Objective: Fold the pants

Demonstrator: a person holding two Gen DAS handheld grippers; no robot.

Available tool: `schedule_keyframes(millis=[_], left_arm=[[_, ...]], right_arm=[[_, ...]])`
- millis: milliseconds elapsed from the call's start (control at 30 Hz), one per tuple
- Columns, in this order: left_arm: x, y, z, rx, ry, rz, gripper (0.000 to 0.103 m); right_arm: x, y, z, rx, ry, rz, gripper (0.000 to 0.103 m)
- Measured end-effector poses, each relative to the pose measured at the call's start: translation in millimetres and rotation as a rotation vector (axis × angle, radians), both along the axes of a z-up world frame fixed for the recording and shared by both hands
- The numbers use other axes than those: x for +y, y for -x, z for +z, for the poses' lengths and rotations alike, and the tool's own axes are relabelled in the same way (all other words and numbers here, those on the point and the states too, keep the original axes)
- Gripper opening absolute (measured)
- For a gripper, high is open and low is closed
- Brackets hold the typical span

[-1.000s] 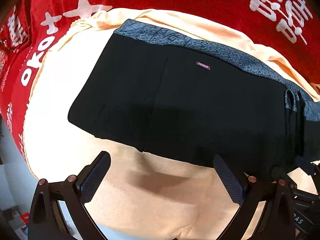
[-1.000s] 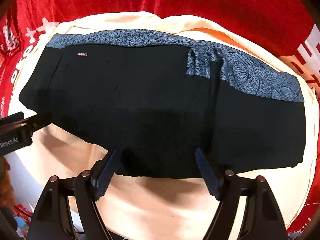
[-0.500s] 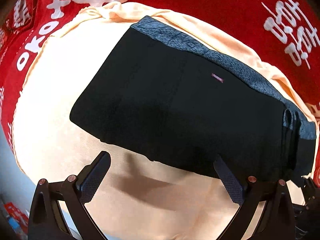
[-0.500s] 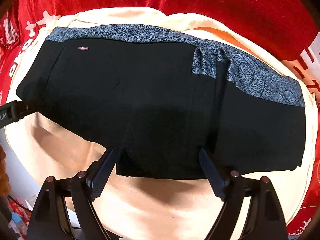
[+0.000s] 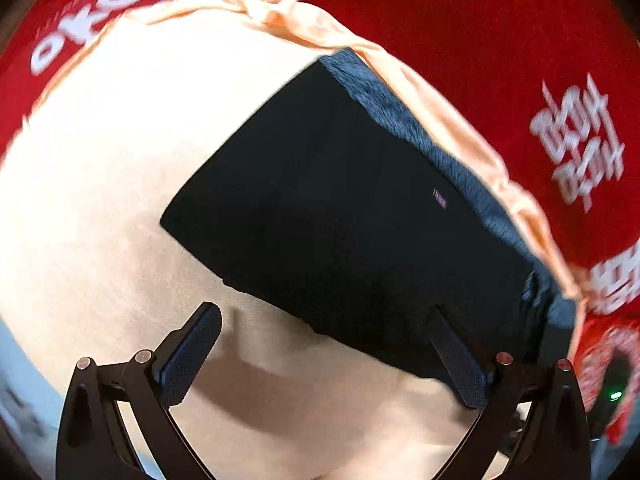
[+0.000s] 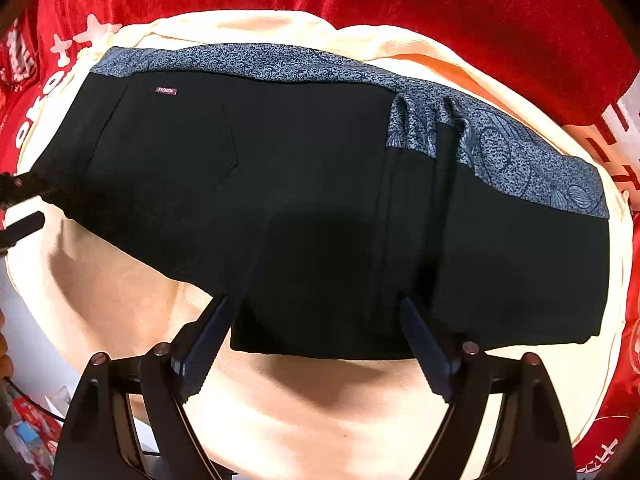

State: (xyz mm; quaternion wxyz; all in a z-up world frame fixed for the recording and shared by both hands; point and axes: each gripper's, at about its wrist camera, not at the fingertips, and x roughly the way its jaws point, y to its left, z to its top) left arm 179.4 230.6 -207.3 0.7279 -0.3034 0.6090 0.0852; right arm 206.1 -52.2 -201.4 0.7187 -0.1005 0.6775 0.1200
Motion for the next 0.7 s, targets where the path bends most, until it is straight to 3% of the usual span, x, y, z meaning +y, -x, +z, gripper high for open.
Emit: schedule_keyframes(millis=[100, 267, 467, 667, 700], left_arm=[[12, 11, -6, -0.053, 0.125, 0.099, 0.103], [12, 17, -20, -0.106, 0.219, 0.17, 0.103], [1, 8, -23, -0.163, 0.195, 0.143, 0.103], [-10, -11, -1, -0.239, 0.203, 0.117, 0.103], [-15, -17, -7, -0.204, 0.17, 0.1, 0.103]], right_arm=[[3, 4, -1, -0.002, 0.001, 0.004, 0.088], [9, 12, -2, -0.012, 0.004, 0.019, 0.089], [16, 30, -3, -0.029, 0.003, 0.023, 0.089], [11, 35, -1, -0.026, -0.032, -0.002, 0.089], [12, 36, -1, -0.024, -0.035, -0.002, 0.089]])
